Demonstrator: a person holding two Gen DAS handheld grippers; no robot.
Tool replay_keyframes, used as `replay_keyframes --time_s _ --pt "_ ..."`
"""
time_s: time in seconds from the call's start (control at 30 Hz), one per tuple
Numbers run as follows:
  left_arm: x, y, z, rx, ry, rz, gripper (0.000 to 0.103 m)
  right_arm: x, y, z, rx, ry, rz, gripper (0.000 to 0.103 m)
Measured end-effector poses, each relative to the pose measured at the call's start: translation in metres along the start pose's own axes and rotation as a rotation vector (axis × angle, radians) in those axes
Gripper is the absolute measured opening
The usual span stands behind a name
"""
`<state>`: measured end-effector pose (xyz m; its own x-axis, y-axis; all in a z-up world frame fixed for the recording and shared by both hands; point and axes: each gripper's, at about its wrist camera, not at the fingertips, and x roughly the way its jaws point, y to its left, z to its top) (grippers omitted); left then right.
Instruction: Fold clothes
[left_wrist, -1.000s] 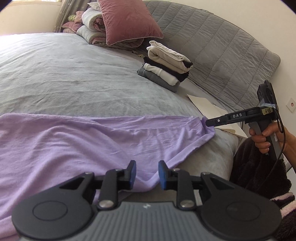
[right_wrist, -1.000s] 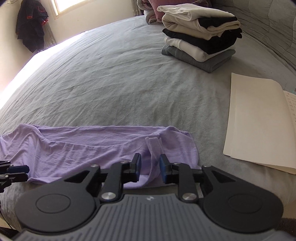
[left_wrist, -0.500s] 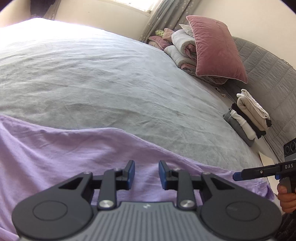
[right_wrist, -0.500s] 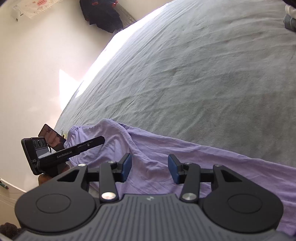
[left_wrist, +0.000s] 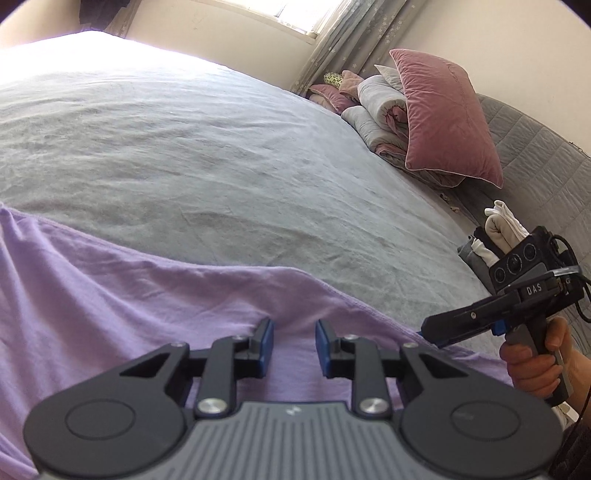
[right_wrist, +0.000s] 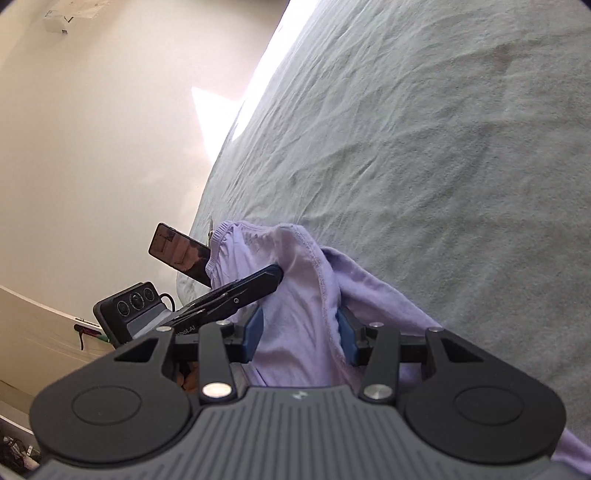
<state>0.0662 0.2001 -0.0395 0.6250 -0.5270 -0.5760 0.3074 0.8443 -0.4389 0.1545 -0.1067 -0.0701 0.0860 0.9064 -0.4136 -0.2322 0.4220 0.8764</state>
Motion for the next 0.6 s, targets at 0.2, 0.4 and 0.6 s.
replay_keyframes --time_s 0.2,0.4,0.6 --pt "-0.013 0.004 0.005 0.049 -0.035 0.048 0.025 0.056 0.01 0.034 0.046 0.017 0.032 0.048" --pt "-0.013 0.009 0.006 0.041 -0.033 0.061 0.025 0.083 0.018 0.06 0.063 -0.038 0.035 0.047" --pt "-0.013 0.011 0.007 0.035 -0.037 0.07 0.025 0.075 0.025 0.067 0.046 -0.11 0.008 0.047"
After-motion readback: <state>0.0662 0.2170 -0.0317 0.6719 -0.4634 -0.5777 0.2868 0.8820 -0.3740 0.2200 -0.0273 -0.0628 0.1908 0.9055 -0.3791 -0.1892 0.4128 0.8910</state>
